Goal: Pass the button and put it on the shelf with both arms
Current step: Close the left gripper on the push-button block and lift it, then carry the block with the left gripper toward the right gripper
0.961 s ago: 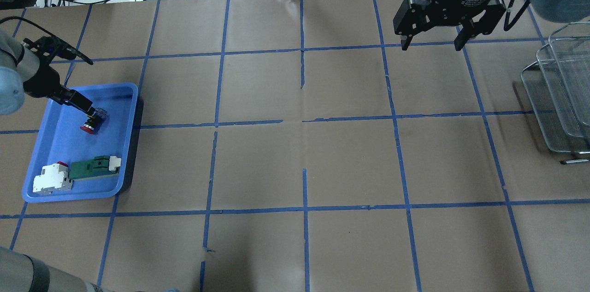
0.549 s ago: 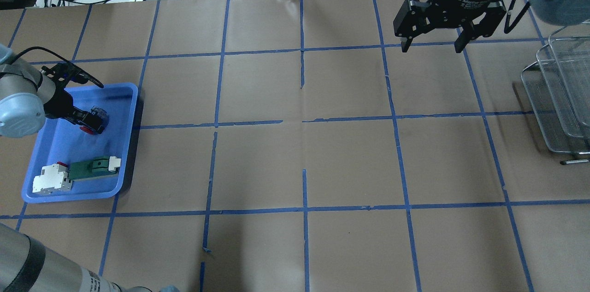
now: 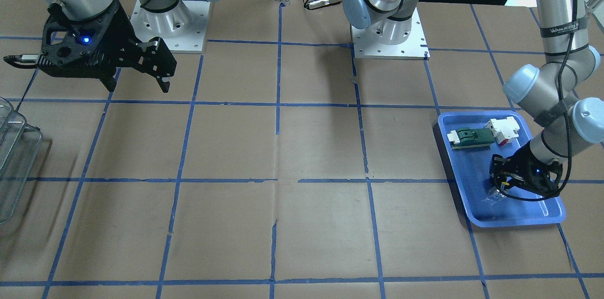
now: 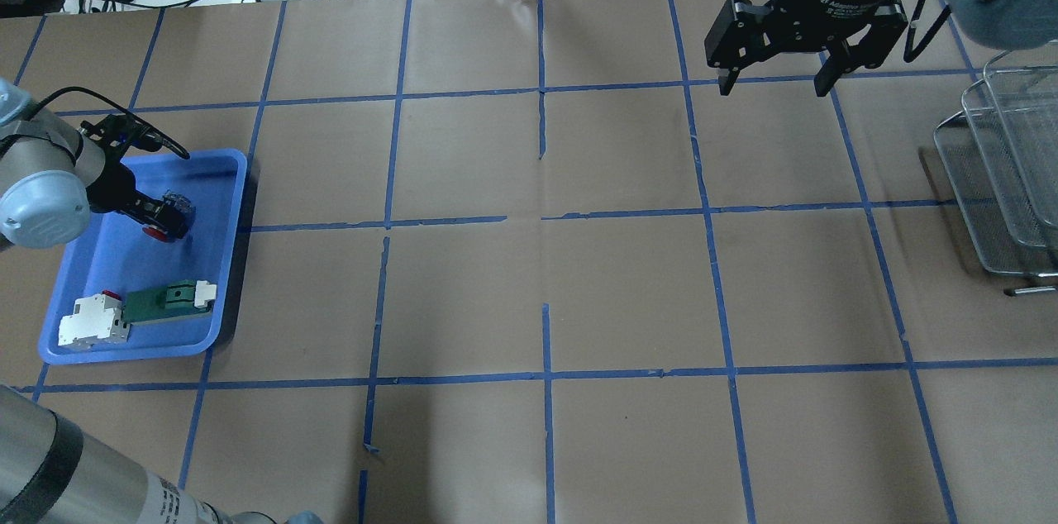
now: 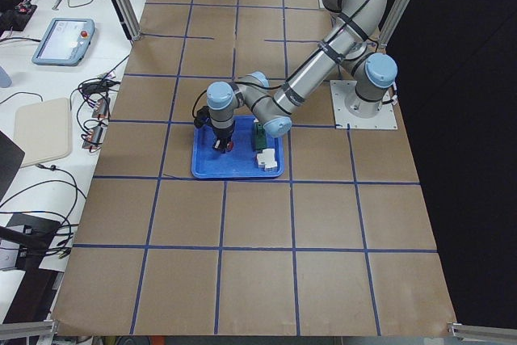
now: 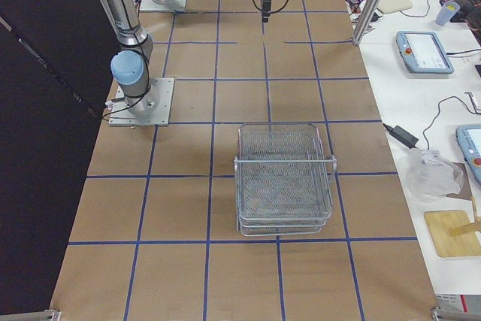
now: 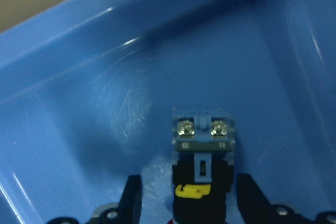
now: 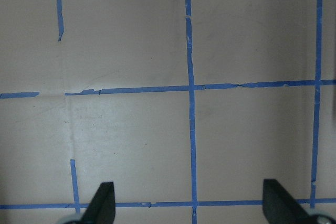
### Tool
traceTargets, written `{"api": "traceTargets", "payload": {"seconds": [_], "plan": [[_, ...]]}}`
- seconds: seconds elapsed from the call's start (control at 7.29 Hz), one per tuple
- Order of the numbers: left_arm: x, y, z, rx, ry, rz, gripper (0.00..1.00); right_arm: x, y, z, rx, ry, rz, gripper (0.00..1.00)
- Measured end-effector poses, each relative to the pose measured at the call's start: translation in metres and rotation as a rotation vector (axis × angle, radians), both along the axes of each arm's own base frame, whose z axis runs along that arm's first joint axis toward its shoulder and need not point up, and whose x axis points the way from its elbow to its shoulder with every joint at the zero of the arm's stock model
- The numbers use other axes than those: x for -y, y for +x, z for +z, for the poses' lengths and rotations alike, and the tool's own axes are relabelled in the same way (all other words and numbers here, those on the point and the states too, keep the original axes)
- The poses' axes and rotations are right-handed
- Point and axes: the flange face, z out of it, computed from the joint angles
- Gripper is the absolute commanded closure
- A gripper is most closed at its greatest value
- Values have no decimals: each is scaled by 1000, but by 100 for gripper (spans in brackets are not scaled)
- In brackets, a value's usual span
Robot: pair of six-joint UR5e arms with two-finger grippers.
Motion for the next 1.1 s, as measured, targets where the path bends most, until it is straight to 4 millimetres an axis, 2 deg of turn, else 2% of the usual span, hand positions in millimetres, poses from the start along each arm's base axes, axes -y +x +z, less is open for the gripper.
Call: {"api": "traceTargets", "payload": {"seconds": [0.27,0.41,0.55,0.82,0.96,1.1], "plan": [[3,-8,16,18,-22,-151,100,-1,-1,1,1,-3,1,0],[11,-24,34,33,-52,-282,100,-1,-1,3,1,-7,0,0],[20,-49,60,39,-87,-400,100,-1,-4,5,1,-12,2,0],[23,-106,106,-5,-139,-536,100,4,-23,7,17,-21,53,0],[22,-145,125,-57,-163,-597,100,9,-41,8,46,-34,125,0],[23,-195,139,-105,-181,-668,100,13,-63,9,95,-57,208,1]]}}
